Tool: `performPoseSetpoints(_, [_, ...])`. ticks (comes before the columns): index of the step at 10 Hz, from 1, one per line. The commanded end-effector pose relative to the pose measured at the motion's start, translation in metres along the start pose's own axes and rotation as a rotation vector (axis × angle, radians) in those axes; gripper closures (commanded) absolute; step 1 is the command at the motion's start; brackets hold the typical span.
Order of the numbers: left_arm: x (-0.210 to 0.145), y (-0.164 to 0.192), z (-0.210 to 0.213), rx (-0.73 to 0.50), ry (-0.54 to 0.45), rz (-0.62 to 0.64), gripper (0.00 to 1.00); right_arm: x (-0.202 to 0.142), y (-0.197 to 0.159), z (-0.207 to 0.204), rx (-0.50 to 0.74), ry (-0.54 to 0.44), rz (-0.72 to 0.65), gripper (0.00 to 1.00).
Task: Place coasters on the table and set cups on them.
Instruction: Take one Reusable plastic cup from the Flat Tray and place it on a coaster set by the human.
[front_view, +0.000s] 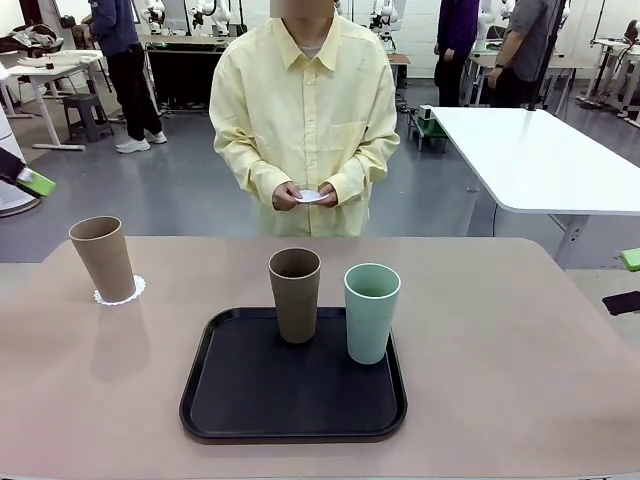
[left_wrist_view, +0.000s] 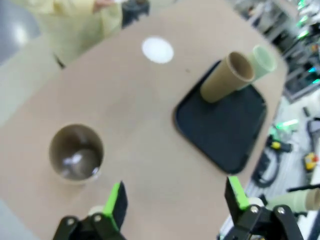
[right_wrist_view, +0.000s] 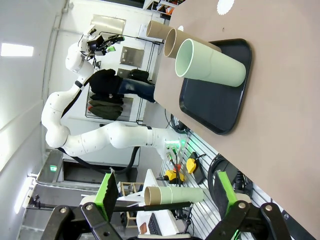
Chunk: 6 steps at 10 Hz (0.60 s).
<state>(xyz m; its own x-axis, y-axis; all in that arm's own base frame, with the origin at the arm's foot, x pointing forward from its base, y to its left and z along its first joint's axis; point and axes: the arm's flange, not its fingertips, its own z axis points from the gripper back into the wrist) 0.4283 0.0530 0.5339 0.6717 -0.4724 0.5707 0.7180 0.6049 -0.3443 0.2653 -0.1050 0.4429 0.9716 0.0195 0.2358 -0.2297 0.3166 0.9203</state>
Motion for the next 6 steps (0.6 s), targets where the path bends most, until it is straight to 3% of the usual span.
performPoseSetpoints(1, [0.005,-0.025,-0.024,0.079,0.032,-0.046,0.0,0.001,-0.001,0.001,0.018,-0.005,0.012,0.0])
performPoseSetpoints(6, [0.026,-0.05,-0.105,0.02,0.119,-0.309,0.0,0.001,-0.001,0.001,0.018,-0.005,0.012,0.0])
